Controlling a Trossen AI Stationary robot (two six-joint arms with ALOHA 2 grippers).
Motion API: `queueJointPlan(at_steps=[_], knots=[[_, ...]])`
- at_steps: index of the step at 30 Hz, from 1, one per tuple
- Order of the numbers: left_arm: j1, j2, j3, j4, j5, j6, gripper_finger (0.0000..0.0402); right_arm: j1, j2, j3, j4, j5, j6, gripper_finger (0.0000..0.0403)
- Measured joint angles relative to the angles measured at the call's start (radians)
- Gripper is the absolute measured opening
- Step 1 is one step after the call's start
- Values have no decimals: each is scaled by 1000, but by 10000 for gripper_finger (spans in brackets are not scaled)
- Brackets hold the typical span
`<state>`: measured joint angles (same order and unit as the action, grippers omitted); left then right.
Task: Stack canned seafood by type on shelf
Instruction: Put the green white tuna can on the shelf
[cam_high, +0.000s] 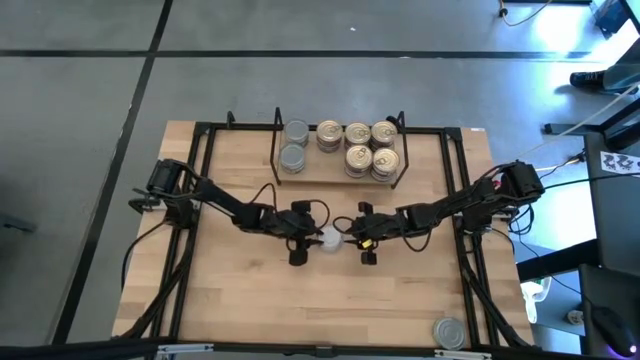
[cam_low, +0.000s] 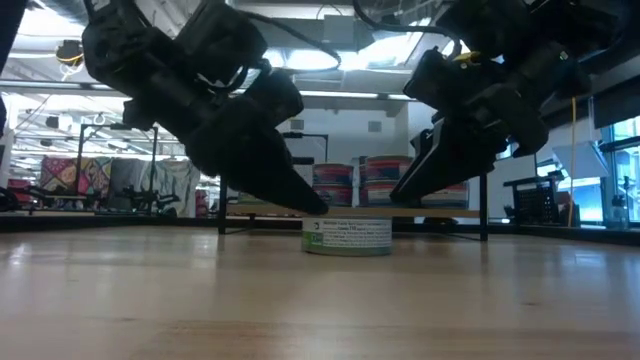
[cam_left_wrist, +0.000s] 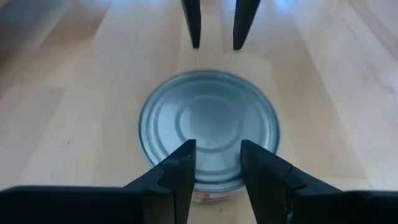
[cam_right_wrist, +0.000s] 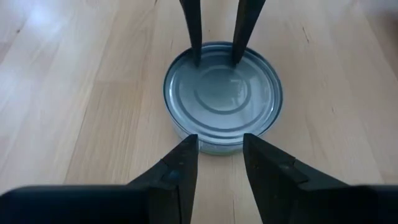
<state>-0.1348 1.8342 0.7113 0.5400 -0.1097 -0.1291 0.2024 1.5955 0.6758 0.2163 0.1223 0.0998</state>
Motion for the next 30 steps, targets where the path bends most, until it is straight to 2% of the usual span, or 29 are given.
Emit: queueJointPlan(at_steps=[10, 17, 20, 27, 30], knots=[[0, 0, -18, 9, -2, 35, 125, 0, 0, 0, 16, -19, 8, 129], [0, -3, -123, 175, -8, 0, 125, 0, -1, 1, 50, -40, -6, 136], [0, -2, -134, 196, -7, -2, 125, 1, -1, 1, 92, -62, -40, 165], [0, -2, -134, 189, -7, 8, 125, 1, 10, 2, 160, -26, -157, 282], [0, -2, -134, 186, -7, 9, 125, 1, 43, 2, 176, -24, -242, 319]])
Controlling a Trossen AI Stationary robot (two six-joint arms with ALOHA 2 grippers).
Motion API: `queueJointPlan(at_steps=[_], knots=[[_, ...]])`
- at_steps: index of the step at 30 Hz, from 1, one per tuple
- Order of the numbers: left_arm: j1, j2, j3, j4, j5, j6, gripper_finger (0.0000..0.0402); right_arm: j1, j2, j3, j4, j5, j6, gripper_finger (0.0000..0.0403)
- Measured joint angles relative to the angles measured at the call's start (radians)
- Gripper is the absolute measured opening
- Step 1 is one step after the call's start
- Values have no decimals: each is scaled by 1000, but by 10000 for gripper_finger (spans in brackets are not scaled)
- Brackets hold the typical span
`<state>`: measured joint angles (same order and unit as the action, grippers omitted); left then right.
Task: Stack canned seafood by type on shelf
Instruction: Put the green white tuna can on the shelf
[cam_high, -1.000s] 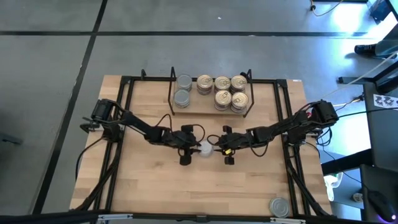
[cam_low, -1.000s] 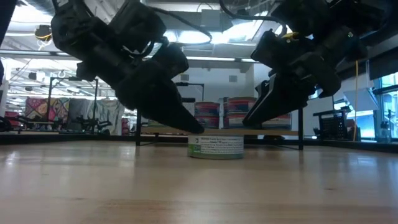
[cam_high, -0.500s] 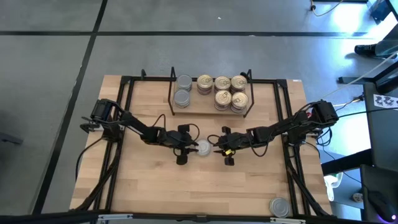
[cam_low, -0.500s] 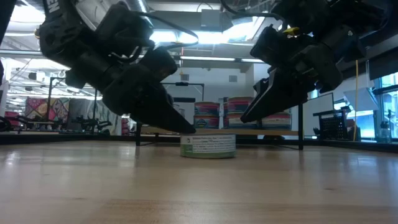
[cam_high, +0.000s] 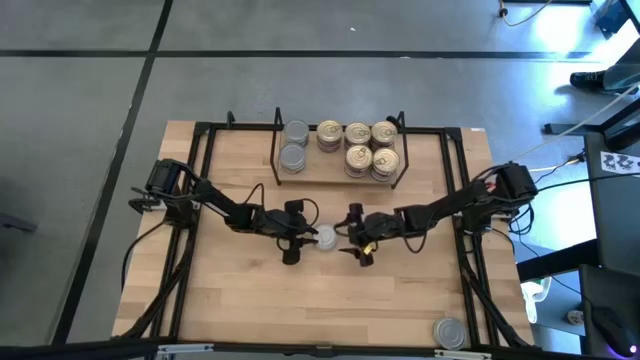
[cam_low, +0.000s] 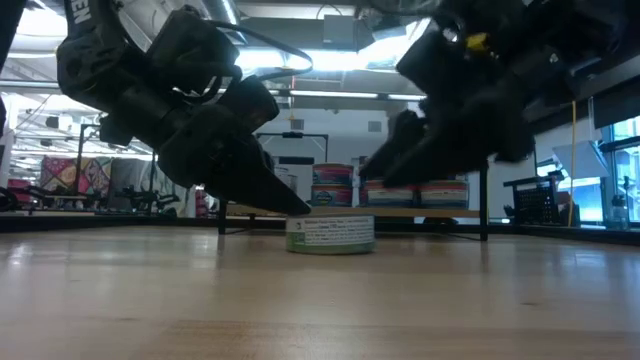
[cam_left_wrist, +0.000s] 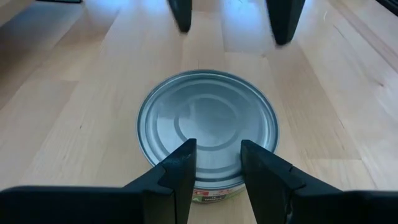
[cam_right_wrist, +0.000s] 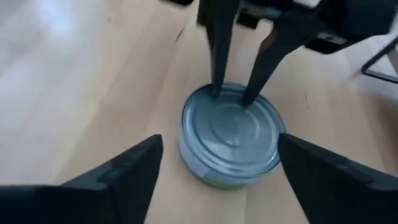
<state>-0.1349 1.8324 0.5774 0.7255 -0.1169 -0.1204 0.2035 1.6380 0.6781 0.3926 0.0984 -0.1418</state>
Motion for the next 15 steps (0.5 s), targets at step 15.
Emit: queueJointPlan(at_steps=[15], knots=[[0, -2, -29, -6, -6, -32, 125, 49, 184, 95, 48, 120, -408, 319]])
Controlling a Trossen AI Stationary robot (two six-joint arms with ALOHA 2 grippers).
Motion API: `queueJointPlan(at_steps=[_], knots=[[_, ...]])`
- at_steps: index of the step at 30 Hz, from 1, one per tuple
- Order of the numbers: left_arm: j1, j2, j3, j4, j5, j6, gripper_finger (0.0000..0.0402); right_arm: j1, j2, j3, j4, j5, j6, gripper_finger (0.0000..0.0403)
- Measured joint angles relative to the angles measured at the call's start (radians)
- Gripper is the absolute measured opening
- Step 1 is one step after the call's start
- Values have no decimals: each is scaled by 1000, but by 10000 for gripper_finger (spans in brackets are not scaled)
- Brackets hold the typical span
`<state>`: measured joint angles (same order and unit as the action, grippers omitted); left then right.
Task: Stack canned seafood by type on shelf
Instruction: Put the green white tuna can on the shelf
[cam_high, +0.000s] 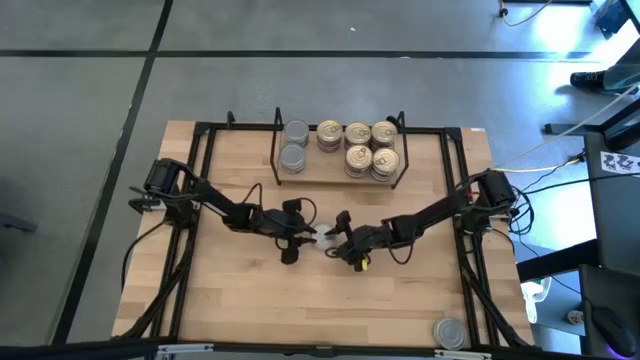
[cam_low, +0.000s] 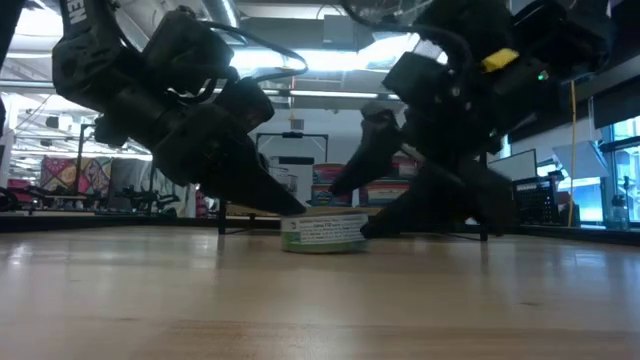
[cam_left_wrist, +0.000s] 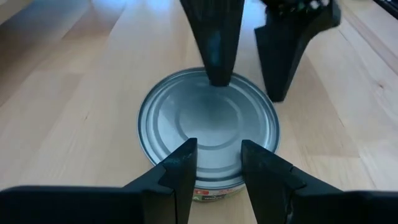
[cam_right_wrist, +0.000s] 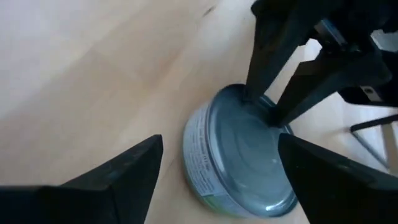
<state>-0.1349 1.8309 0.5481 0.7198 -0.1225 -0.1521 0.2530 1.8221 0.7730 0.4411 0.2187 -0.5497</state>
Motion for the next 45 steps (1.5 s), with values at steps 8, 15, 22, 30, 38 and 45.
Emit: queueJointPlan(at_steps=[8, 15, 22, 30, 38, 45], knots=[[0, 2, -51, 82, -4, -19, 125, 3, 55, 43, -26, 97, -156, 310], [0, 3, -90, 158, -10, -27, 125, 3, 69, 55, -47, 111, -253, 309], [0, 3, -106, 178, -16, -31, 125, 3, 105, 80, -30, 157, -329, 309], [0, 4, -108, 202, -21, -27, 125, 4, 164, 141, -64, 181, -400, 309], [2, 3, -108, 204, -36, -32, 125, 1, 169, 153, -64, 181, -370, 246], [2, 3, -108, 209, -38, -38, 125, -20, 169, 153, -75, 173, -301, 158]])
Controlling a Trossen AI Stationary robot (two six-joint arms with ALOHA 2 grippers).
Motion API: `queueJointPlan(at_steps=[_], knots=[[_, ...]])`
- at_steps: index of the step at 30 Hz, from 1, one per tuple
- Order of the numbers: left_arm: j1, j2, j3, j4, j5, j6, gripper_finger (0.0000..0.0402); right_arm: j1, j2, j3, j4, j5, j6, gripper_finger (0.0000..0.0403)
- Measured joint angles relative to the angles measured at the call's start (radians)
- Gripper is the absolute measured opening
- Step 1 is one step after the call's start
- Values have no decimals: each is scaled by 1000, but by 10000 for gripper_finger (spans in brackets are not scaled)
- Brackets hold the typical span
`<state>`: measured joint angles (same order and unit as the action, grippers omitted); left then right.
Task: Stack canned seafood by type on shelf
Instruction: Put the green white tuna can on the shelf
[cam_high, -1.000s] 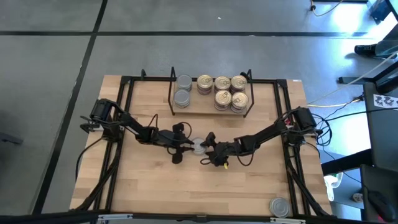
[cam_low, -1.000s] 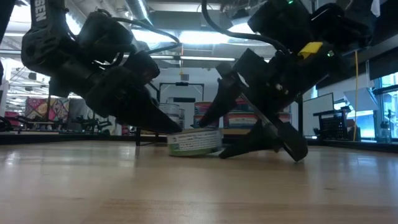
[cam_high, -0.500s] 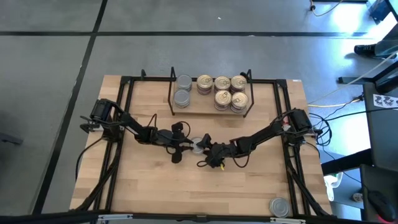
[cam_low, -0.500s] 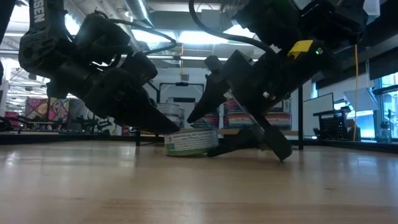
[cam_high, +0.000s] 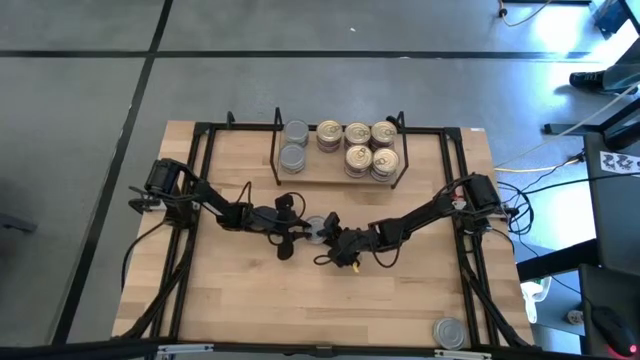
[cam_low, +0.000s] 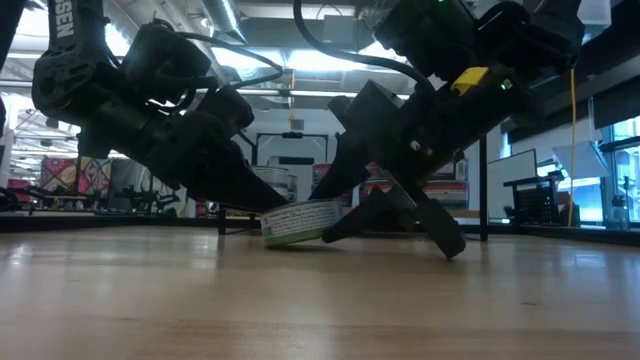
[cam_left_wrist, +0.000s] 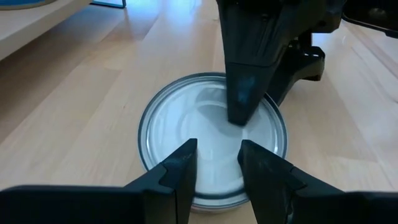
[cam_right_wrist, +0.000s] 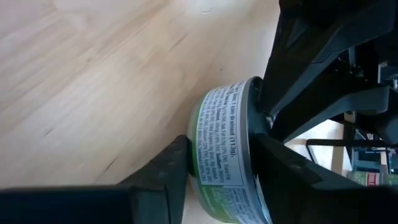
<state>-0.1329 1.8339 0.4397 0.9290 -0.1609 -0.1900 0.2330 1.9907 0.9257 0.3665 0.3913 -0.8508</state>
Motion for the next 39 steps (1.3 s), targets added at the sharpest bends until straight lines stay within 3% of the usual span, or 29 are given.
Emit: queueJointPlan(at_steps=[15, 25, 31, 39], knots=[[-3, -58, 2, -48, 31, -39, 125, 9, -28, 0, 11, 8, 131, 158], [-7, -247, 2, -365, 44, -48, 125, 7, -48, 1, 0, 56, 200, 158], [-6, -268, 2, -375, 28, -34, 125, 6, -49, 1, -4, 62, 196, 167], [6, -269, 2, -341, -147, 72, 125, 7, -49, 2, -4, 50, 197, 163]])
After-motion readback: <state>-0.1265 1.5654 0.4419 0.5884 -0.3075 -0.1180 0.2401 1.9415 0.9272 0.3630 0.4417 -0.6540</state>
